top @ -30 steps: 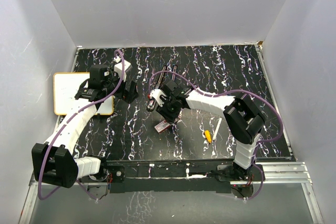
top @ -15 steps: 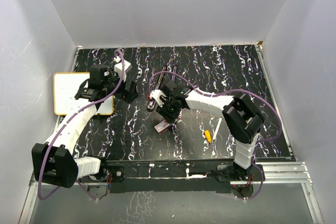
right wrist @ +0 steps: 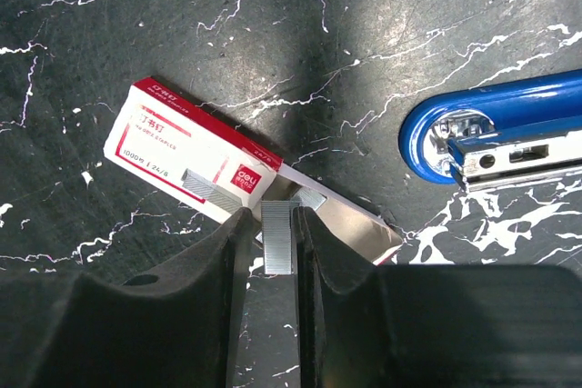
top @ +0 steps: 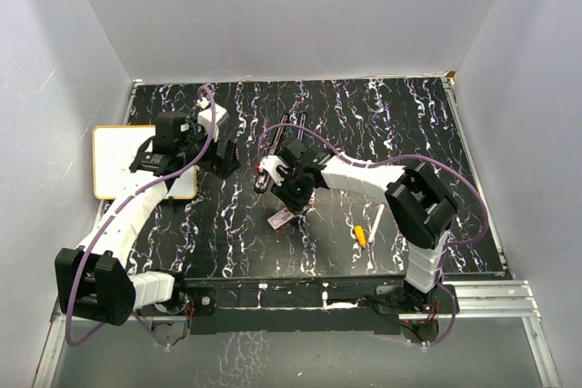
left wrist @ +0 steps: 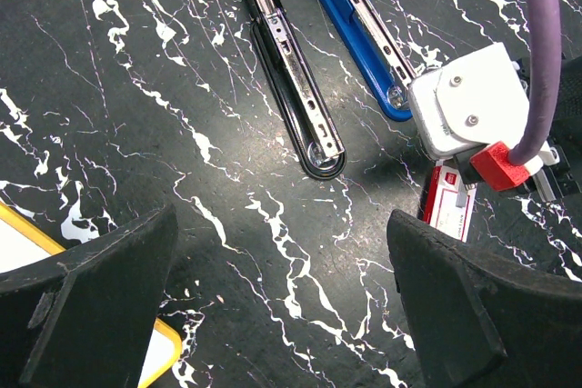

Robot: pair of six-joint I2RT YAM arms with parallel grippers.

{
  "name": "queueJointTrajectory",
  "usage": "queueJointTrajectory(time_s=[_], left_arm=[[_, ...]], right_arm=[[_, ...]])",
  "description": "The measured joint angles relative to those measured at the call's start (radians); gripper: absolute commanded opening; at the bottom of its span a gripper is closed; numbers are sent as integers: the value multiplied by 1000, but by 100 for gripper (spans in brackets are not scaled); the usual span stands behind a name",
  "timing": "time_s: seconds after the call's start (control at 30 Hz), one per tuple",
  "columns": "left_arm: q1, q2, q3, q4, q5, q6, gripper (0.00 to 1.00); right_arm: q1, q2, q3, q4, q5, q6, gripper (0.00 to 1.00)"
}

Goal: Load the staples into the stapler

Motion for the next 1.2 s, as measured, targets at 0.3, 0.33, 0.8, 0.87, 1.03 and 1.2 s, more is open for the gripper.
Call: queueJointTrajectory(time_s=[0.3,0.33,0.8,0.87,1.03,1.2], left_arm=[[0,0,0,0,0,2,97],[0,0,0,0,1,2,97],[0,0,0,0,5,3,97],[0,0,0,0,5,3,97],[0,0,0,0,7,3,97],[0,0,0,0,8,3,97]], right_arm=[[0,0,0,0,-16,-11,28],[0,0,0,0,-16,-14,30],[0,0,0,-2,8,-24,35],[0,0,0,-6,9,-26,33],[0,0,0,-21,15,-30,31],[0,0,0,-24,23,-30,30]])
